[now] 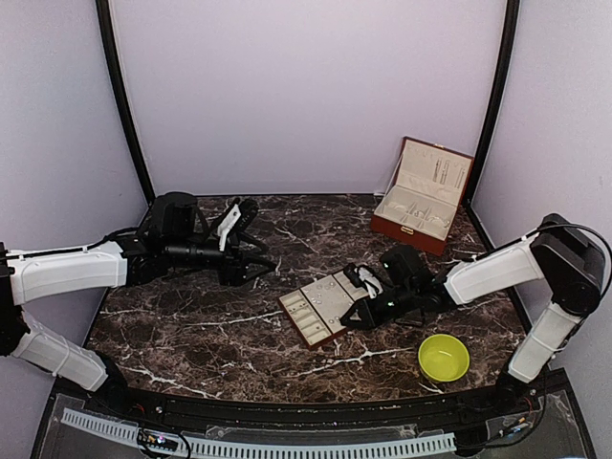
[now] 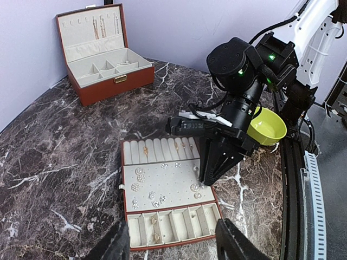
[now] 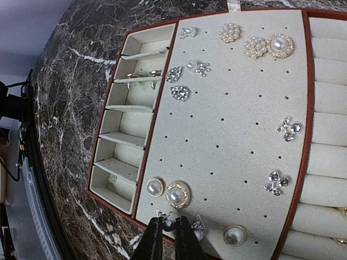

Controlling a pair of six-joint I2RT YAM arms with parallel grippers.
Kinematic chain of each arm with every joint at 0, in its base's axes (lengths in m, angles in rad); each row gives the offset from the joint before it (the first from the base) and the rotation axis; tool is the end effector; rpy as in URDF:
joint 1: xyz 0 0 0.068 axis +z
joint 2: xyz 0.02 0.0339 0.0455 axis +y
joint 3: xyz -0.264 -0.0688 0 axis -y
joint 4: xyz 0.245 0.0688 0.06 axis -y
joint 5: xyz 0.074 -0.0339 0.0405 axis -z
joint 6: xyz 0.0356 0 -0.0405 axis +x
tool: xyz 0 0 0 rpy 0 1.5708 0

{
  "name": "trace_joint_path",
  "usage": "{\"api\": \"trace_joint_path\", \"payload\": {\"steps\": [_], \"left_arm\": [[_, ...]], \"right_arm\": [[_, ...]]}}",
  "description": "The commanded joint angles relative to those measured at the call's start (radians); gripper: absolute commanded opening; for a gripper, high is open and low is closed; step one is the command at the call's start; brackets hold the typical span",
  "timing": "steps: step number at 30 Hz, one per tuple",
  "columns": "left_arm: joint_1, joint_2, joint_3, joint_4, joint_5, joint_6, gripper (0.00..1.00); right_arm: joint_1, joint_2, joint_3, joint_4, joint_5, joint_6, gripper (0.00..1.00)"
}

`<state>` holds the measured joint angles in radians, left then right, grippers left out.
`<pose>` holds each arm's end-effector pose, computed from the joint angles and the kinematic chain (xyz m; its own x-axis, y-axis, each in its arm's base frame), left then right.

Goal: Organize the mixed jewelry

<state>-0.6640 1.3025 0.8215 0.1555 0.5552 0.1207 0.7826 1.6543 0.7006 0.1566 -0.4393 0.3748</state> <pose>0.2198 -0.1958 0.2746 -0.1396 0.2392 -0.9609 0.9407 0.3351 -0.0533 0.2070 0.2272 0.1355 -0.7828 -0.3112 -0.5389 -0.6043 0.5868 0.5389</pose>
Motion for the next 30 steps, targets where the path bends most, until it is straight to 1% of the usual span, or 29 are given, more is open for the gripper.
{"api": "trace_joint_path", "payload": {"steps": [1,6,13,21,30], "left_arm": [[0.004,-0.041,-0.009,-0.005,-0.003,0.004,0.56],[0.003,-0.043,-0.01,-0.005,-0.002,0.004,0.56],[0.003,-0.044,-0.009,-0.005,-0.001,0.005,0.56],[0.004,-0.042,-0.009,-0.004,0.002,0.005,0.56],[0.003,-0.042,-0.009,-0.003,0.004,0.007,0.56]], "right_arm": [[0.003,-0.034,0.034,-0.057,0.037,-0.012,0.12],[0.001,-0.051,0.053,-0.079,0.033,-0.017,0.15],[0.001,-0.069,0.063,-0.064,0.008,-0.006,0.17],[0.006,-0.038,0.1,-0.066,-0.001,-0.013,0.08],[0.026,0.012,0.109,-0.076,-0.007,-0.017,0.05]]}}
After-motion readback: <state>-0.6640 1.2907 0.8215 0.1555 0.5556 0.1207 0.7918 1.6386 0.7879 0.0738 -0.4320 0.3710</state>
